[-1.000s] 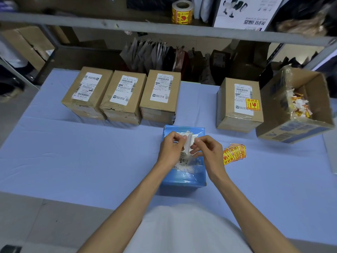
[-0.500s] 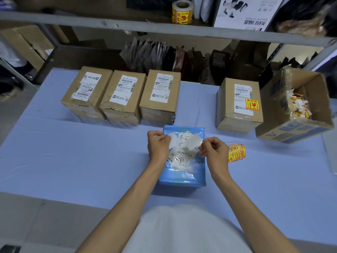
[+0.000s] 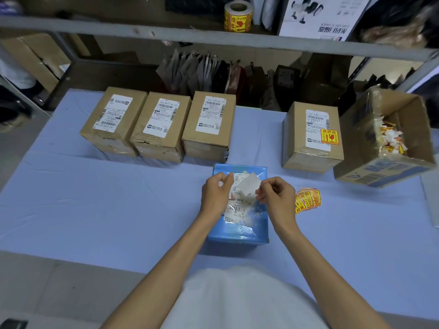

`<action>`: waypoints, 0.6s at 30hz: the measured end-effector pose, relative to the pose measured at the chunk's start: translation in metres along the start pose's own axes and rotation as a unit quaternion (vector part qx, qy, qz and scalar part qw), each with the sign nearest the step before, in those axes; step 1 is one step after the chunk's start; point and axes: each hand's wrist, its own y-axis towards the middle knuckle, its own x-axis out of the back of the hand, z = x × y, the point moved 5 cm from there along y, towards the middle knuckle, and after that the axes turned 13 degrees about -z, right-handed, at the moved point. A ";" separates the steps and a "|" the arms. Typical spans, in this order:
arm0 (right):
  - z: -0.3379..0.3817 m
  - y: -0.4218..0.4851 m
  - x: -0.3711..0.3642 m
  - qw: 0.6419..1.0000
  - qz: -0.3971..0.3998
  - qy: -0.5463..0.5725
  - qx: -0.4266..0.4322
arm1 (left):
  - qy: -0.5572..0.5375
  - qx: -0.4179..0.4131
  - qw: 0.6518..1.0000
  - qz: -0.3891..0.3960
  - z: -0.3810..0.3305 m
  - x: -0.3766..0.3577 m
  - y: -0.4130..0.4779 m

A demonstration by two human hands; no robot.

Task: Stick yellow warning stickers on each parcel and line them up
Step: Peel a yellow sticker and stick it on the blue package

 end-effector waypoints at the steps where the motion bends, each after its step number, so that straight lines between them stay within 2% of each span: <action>1: 0.001 0.000 0.000 1.000 -0.002 -0.002 0.002 | -0.003 0.004 1.000 0.007 0.000 0.000 -0.001; 4: 0.001 0.001 0.000 1.000 -0.006 -0.009 0.009 | -0.054 0.000 0.998 0.022 -0.003 -0.001 -0.002; 6: 0.002 0.001 0.000 1.000 -0.008 -0.014 0.011 | -0.059 -0.043 0.997 0.009 -0.008 0.001 -0.002; 11: 0.004 -0.002 -0.001 1.000 -0.016 -0.017 0.007 | 0.065 -0.137 0.988 -0.012 -0.019 0.004 -0.007; 14: 0.004 -0.002 -0.002 0.999 -0.025 -0.026 0.006 | 0.165 -0.252 0.953 0.009 -0.029 -0.003 -0.015; 18: 0.003 -0.001 -0.001 0.999 -0.035 -0.029 -0.002 | 0.189 -0.312 0.931 0.035 -0.035 -0.010 -0.019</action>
